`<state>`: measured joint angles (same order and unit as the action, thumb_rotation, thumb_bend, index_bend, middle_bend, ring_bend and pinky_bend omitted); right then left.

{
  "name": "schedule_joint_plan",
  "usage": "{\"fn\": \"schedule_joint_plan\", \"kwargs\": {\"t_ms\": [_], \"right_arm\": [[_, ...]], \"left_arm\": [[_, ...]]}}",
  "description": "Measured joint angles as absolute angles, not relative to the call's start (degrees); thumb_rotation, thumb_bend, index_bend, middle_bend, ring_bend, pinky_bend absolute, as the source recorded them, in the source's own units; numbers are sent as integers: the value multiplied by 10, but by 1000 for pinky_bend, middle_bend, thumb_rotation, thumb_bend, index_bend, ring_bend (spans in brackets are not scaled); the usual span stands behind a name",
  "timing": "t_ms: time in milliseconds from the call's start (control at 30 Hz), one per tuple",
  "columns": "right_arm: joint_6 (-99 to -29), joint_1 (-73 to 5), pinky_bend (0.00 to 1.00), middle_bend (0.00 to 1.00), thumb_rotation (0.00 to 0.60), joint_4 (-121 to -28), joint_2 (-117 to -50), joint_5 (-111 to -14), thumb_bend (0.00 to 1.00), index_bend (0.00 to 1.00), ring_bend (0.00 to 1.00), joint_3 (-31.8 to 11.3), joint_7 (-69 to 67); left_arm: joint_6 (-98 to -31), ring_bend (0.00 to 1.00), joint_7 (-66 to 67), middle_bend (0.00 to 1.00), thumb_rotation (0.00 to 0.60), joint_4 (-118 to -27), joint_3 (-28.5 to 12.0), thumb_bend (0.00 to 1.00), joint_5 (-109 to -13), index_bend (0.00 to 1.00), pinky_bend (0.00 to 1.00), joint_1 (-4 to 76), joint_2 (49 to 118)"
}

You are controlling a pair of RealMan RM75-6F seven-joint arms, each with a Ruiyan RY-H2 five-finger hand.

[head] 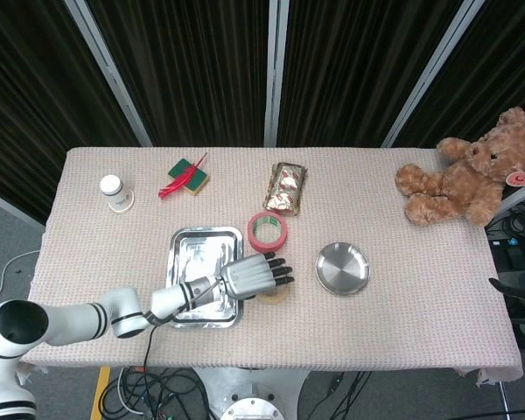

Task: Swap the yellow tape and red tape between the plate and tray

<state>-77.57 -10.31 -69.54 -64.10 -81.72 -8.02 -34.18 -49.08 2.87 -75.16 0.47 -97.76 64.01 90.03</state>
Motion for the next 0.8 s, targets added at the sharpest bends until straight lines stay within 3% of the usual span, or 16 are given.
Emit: {"fn": "schedule_joint_plan", "kwargs": {"t_ms": [200,367,600,700,800], "right_arm": [[-773,-106,0,0,600,-703,-641,-821,0,0,0,-79,-333],[-771,-113,0,0,600,-717,-642,-830,0,0,0,-78,-316],[-760,-125,0,0,600,-746,-642,-836,0,0,0,-75,-281],[-751,-131,0,0,600,-755,-642,-838,0,0,0,-73,-266],[-740,-142,0,0,600,-766,-642,-842,0,0,0,-72,-251]], "left_arm": [[-547,173,59,280,600,-818,20,281,-946,293,276,566,818],[-570,173,72,269,600,-836,46,276,-908,278,276,502,792],[-580,95,63,85,600,-799,52,222,-903,59,261,476,816],[-578,27,52,12,600,-783,51,187,-903,32,209,470,825],[-575,2,51,0,600,-784,50,177,-900,30,186,463,824]]}}
